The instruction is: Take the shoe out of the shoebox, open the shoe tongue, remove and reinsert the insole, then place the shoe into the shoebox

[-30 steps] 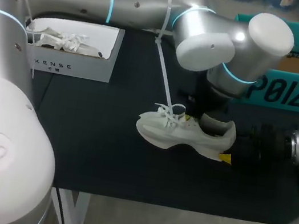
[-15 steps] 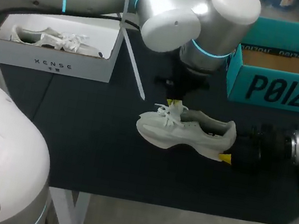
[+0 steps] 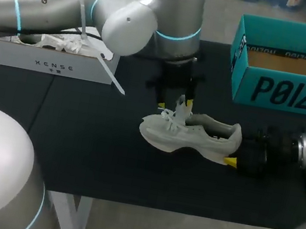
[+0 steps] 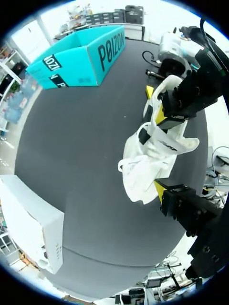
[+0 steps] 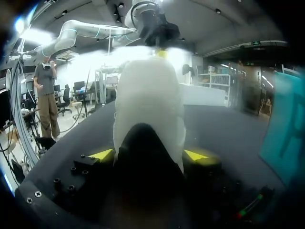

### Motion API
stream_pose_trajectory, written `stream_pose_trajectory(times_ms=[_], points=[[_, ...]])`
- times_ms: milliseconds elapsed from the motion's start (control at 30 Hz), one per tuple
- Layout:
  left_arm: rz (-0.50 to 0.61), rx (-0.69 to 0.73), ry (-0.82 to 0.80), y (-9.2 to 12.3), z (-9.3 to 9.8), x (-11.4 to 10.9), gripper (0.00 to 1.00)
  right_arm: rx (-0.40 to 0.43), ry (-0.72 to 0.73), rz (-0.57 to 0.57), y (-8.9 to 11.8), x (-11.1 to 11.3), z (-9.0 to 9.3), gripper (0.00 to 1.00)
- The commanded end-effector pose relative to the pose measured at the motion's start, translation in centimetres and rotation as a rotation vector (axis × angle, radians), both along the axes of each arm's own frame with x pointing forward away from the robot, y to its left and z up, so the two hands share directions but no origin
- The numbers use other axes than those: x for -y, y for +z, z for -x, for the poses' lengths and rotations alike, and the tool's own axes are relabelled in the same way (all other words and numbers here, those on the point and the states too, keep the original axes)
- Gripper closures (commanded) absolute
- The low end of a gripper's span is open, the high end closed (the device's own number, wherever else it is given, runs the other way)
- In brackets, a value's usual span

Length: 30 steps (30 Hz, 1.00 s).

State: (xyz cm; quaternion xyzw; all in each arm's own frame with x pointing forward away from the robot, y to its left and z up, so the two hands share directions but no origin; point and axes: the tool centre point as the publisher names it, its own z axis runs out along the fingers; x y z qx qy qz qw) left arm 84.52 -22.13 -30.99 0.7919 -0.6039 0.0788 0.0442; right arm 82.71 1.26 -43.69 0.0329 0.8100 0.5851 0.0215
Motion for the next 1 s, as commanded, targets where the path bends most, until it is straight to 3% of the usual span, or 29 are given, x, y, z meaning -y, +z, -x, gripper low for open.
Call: stream_pose_trajectory(times_ms=[33,100,133,167,433,633,1000], points=[[0.299,0.03,-0.021,-0.5,-0.4,0.1,0.45,-0.001,0.0,0.002,-0.5,-0.2,0.0,1.0],[0.321,0.019,-0.028,-0.6,-0.6,0.6,0.6,-0.001,0.0,0.002,-0.5,-0.2,0.0,1.0],[0.327,0.015,-0.031,-0.7,-0.7,0.9,0.75,-0.001,0.0,0.002,-0.5,-0.2,0.0,1.0],[0.33,0.01,-0.037,-0.8,-0.7,1.2,1.0,-0.001,0.0,0.002,-0.5,-0.2,0.0,1.0],[0.323,0.003,-0.058,-0.9,-1.2,2.1,1.0,-0.001,0.0,0.002,-0.5,-0.2,0.0,1.0],[0.308,0.034,-0.026,-0.2,-1.2,0.1,1.0,-0.001,0.0,0.002,-0.5,-0.2,0.0,1.0],[0.323,0.036,0.044,-0.9,-0.4,-2.9,1.0,-0.001,0.0,0.002,-0.5,-0.2,0.0,1.0]])
